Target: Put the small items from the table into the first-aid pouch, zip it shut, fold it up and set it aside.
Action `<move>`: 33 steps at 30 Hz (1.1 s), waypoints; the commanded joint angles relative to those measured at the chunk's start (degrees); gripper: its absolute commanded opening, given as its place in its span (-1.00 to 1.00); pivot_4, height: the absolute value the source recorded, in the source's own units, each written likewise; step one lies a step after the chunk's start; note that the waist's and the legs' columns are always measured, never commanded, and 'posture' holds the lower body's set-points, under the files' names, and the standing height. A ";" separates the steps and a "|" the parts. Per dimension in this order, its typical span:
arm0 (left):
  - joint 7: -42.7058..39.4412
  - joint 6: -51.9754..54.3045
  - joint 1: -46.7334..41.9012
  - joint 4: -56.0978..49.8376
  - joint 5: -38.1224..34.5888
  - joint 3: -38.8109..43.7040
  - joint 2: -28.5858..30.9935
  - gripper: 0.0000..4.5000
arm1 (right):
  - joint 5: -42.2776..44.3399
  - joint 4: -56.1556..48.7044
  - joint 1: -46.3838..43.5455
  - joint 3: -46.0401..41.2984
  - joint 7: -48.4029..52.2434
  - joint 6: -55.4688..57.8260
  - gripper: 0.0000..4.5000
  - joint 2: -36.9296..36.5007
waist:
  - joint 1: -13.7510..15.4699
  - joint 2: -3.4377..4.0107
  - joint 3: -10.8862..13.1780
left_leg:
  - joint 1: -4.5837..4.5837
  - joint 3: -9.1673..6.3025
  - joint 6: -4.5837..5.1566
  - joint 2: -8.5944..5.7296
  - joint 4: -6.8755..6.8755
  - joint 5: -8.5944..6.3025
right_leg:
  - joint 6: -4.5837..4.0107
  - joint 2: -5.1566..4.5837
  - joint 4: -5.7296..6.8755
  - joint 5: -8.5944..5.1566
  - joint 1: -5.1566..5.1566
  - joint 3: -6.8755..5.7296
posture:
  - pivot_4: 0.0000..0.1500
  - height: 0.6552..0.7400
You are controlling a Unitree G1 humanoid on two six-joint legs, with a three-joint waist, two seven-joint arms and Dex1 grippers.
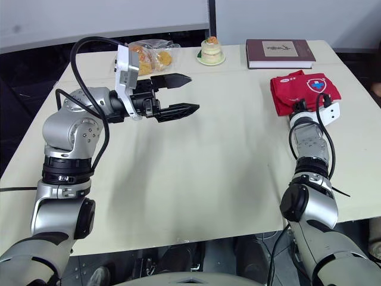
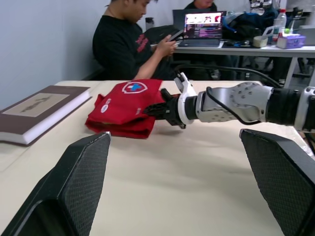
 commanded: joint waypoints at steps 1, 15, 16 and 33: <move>1.03 -1.03 1.14 -1.18 0.31 0.92 0.31 1.00 | 0.12 -8.27 3.28 2.10 1.43 3.73 0.23 0.24 | 0.04 0.01 0.00 | 0.00 0.00 0.00 0.00 0.00 0.00 | 0.00 0.00 0.01 0.00 -0.01 0.01 | 1.00 0.74; 1.00 -7.53 26.86 -2.40 4.97 3.21 5.29 1.00 | -6.60 -65.02 58.38 18.74 42.34 5.42 0.97 -21.97 | 1.18 0.18 -0.11 | 0.08 0.06 0.22 0.00 0.07 -0.13 | 0.04 0.04 0.10 -0.03 0.03 0.04 | 1.00 0.74; 1.16 -7.82 28.49 -2.61 4.89 3.78 5.65 1.00 | -7.75 -65.10 61.36 17.96 45.65 2.06 0.97 -22.98 | 1.17 0.17 -0.10 | 0.09 0.02 0.27 0.04 0.08 -0.16 | 0.04 0.07 0.09 -0.03 0.06 -0.02 | 1.00 0.74; 5.50 -6.12 48.56 -14.60 2.53 8.56 6.41 1.00 | -11.64 -46.19 66.77 8.87 69.64 -19.81 0.97 -28.64 | 4.08 0.16 -0.08 | 0.83 -0.18 0.31 0.20 -0.11 -0.22 | -0.08 -0.20 -0.71 0.02 1.14 -0.29 | 1.00 0.74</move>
